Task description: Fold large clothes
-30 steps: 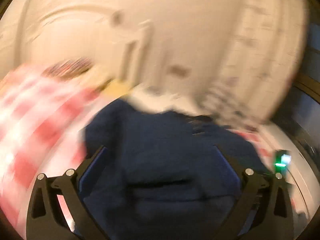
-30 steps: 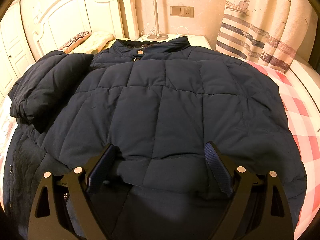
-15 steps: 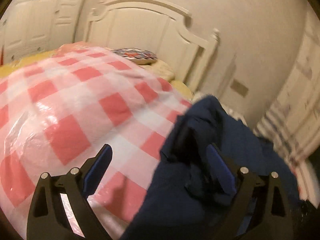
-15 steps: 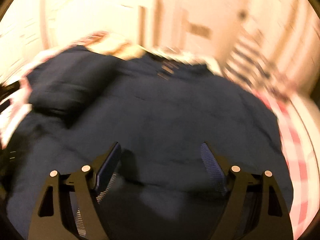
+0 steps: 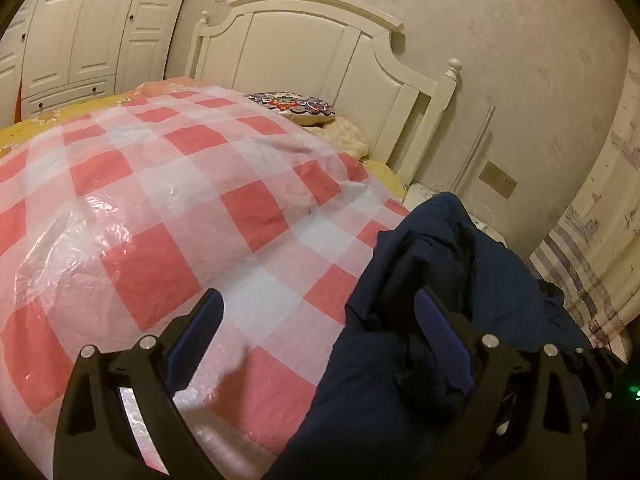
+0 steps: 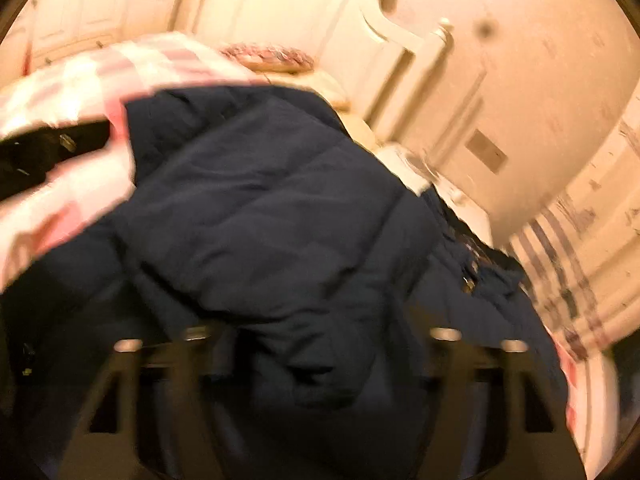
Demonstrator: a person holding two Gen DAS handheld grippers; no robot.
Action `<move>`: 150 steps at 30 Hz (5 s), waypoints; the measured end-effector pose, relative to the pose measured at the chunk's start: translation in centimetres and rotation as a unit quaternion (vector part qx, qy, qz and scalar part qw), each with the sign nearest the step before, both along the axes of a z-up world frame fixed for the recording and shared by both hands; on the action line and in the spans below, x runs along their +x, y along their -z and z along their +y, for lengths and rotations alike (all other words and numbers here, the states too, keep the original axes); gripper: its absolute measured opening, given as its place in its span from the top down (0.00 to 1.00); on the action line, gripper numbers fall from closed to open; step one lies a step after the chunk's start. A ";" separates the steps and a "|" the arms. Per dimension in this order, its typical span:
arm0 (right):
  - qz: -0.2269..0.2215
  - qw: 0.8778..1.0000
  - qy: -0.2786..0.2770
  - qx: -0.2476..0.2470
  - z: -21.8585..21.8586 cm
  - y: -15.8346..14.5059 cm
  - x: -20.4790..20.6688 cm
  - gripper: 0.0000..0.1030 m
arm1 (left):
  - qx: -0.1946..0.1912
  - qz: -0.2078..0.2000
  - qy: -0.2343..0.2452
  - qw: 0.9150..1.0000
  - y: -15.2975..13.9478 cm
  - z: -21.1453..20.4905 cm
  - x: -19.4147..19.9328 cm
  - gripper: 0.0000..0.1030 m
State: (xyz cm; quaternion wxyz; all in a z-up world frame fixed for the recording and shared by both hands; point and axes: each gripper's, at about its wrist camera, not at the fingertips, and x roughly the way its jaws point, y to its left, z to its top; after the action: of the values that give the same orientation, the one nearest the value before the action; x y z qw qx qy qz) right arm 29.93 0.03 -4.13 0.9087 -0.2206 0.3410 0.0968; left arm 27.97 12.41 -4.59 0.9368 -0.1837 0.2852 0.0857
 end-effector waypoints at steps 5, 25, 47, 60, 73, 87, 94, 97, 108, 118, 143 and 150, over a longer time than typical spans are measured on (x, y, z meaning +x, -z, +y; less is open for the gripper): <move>-0.044 0.970 0.057 0.232 -7.6 -5.1 -2.2 0.75 | -0.012 0.001 -0.004 1.000 0.2 0.5 -0.1 0.07; 0.028 0.842 0.263 0.470 -26.9 1.0 -5.6 0.67 | 0.027 -0.010 0.040 0.999 -0.5 -1.7 0.0 0.04; 0.000 0.950 0.237 0.203 -23.2 -2.8 -4.8 0.44 | 0.022 0.002 0.029 0.999 -0.3 -1.2 0.0 0.03; 0.043 0.956 0.241 0.164 -23.3 1.6 -3.3 0.41 | 0.055 0.000 0.161 0.985 -7.7 -10.0 3.1 0.03; 0.053 0.952 0.227 0.198 -23.3 1.6 -3.3 0.26 | 0.203 0.138 0.236 0.940 1.8 -18.9 11.1 0.02; 0.052 0.955 0.229 0.183 -22.9 1.6 -3.3 0.26 | 0.212 0.161 0.269 0.926 1.5 -20.5 14.6 0.02; 0.051 0.954 0.231 0.186 -23.0 1.6 -3.3 0.26 | 0.178 0.096 0.250 0.947 -2.0 -15.2 5.9 0.02; 0.051 0.954 0.232 0.183 -22.9 1.6 -3.3 0.26 | 0.193 0.123 0.242 0.943 0.5 -14.0 5.5 0.02; 0.043 0.958 0.236 0.155 -22.3 1.5 -3.4 0.19 | 0.187 0.119 0.242 0.945 1.9 -13.2 5.2 0.02; -0.002 0.953 0.231 0.196 -19.6 -1.7 -4.3 0.17 | 0.185 0.118 0.242 0.945 1.9 -13.3 5.2 0.02; 0.022 0.961 0.210 0.176 -19.6 -1.9 -11.8 0.15 | 0.122 0.100 0.241 0.958 0.2 -11.7 2.2 0.02; 0.101 0.968 0.190 0.132 -18.6 2.3 -12.5 0.15 | 0.152 0.154 0.310 0.926 4.2 -14.2 -1.7 0.02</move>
State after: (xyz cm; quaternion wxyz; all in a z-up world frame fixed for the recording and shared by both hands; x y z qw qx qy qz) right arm 17.47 -18.56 -6.39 0.8925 -0.0187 0.4506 -0.0118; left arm 26.30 -1.77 -8.80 0.8778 0.0736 0.4522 -0.1395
